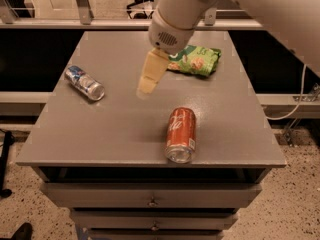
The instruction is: Place redbull can upright
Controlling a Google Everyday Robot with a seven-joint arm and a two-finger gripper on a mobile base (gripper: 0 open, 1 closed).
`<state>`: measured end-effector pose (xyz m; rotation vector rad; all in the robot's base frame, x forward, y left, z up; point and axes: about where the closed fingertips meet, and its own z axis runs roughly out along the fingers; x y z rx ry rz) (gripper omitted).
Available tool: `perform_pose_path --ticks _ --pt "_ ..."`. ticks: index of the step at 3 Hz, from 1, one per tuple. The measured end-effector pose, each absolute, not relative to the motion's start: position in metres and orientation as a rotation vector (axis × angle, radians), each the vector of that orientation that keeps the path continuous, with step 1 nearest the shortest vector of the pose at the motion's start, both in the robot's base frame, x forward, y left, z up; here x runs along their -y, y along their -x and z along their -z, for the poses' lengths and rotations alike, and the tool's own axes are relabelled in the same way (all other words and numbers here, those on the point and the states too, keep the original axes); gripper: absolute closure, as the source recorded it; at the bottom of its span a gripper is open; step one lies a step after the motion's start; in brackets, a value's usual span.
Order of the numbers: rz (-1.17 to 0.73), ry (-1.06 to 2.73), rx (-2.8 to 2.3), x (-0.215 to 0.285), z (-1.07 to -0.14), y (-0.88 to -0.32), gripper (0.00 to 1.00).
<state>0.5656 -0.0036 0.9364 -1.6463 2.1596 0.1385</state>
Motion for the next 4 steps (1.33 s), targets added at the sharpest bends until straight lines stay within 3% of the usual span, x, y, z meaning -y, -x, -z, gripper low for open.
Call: perform_pose_path --ticks 4 --pt "-0.432 1.507 -2.210 -0.186 -0.889 -0.651 0.00"
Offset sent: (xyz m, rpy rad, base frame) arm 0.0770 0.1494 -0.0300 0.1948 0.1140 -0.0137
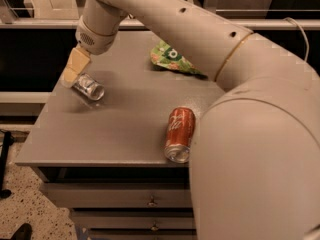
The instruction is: Place redbull can upright
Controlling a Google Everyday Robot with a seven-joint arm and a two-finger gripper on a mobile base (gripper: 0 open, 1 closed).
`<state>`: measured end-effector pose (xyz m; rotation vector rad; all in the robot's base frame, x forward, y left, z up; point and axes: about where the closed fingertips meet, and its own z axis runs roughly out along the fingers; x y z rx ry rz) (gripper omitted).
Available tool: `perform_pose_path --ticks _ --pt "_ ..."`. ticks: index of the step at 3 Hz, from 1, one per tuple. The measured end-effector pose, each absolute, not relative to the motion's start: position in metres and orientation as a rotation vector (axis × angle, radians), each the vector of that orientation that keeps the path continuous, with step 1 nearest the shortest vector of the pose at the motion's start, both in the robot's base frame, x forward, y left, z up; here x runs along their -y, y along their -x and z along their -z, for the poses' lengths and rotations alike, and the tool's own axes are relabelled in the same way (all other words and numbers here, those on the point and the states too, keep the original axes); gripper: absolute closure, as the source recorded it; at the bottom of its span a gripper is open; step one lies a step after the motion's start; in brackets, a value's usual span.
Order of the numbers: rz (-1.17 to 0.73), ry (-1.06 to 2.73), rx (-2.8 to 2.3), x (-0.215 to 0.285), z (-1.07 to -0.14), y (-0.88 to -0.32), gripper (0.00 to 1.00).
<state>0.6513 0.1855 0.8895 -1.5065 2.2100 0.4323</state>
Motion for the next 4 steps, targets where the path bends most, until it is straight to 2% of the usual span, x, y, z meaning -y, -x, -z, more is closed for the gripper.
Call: perform_pose_path --ticks 3,4 --pt "-0.222 1.434 -2.397 -0.227 -0.843 -0.675 0.00" --pt "-0.160 1.404 -2.450 -0.227 -0.834 -0.677 0.16"
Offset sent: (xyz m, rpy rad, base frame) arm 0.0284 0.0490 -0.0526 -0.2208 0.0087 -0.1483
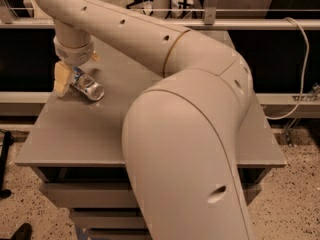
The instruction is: Place redbull can upright
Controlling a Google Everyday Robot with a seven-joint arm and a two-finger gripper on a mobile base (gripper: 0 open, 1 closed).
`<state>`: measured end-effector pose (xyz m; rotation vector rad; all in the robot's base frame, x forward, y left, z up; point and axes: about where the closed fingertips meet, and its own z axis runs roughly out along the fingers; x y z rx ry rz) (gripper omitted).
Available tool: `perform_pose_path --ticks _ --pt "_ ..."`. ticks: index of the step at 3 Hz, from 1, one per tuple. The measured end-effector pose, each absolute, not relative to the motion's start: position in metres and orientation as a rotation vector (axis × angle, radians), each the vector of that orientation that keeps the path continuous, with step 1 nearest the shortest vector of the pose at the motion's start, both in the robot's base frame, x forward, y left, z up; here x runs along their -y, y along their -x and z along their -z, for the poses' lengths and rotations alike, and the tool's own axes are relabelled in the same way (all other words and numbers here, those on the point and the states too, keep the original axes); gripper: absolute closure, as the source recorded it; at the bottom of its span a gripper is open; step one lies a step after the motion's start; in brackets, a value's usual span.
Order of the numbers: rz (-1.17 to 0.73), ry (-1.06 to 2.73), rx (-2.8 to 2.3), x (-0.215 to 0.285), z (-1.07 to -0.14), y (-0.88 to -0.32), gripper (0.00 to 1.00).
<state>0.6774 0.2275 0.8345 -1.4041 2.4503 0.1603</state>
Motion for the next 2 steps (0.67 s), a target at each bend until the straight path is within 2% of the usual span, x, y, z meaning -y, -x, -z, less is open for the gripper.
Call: perform_pose_path --ticks 2 --pt "-0.095 1.356 -2.503 -0.2221 -0.8323 -0.6771 0.62"
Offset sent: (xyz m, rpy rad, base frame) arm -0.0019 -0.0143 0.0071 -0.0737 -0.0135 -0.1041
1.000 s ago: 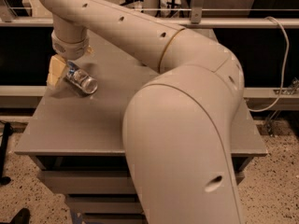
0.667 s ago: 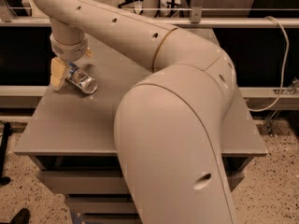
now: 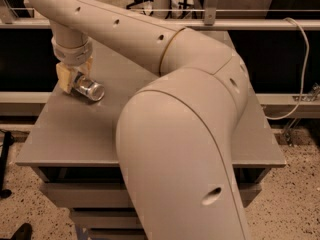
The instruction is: Place redbull can upright
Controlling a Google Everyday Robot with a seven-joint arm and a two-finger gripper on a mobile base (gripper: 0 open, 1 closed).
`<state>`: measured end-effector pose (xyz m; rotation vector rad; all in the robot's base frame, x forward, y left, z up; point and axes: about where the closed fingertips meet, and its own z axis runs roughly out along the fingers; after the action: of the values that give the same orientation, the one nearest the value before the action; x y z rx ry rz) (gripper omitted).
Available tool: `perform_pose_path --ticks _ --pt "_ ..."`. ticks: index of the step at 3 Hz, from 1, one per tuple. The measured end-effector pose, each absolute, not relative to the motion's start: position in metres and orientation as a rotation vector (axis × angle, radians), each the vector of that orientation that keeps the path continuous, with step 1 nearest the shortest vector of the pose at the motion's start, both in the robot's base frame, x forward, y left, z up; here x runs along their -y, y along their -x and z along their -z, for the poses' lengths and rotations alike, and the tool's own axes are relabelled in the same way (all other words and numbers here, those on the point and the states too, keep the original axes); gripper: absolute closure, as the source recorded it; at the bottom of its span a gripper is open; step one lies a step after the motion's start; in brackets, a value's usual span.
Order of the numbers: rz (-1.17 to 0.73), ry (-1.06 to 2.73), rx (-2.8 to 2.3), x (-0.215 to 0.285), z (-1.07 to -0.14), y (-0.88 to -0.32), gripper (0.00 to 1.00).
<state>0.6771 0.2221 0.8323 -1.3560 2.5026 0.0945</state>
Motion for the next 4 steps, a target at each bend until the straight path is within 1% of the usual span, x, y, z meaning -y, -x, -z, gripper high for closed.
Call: perform_pose_path --ticks 1,2,3,4 --pt "-0.094 1.356 -2.502 -0.222 -0.836 -0.677 0.94" --pt "-0.101 1.353 -2.488 -0.219 -0.839 -0.678 1.00" --pt "-0.206 1.313 -2.254 -0.178 -0.892 -0.685 1.00" --pt "-0.323 1.303 -2.042 -0.150 -0.928 -0.680 1.00"
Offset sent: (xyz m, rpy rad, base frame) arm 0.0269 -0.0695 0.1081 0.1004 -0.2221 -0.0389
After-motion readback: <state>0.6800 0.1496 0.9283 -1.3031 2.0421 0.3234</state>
